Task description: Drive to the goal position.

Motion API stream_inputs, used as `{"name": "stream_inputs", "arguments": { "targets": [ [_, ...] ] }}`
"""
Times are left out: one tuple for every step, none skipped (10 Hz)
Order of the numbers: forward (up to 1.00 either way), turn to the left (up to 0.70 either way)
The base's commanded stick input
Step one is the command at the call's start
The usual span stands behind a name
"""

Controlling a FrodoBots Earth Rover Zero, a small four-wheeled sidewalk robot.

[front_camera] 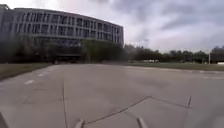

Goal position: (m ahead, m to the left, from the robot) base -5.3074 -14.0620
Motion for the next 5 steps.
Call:
{"name": "stream_inputs", "arguments": {
  "targets": [
    [0.0, -0.45],
    [0.0, -0.45],
    [0.0, -0.45],
    [0.0, -0.45],
    [0.0, -0.45]
  ]
}}
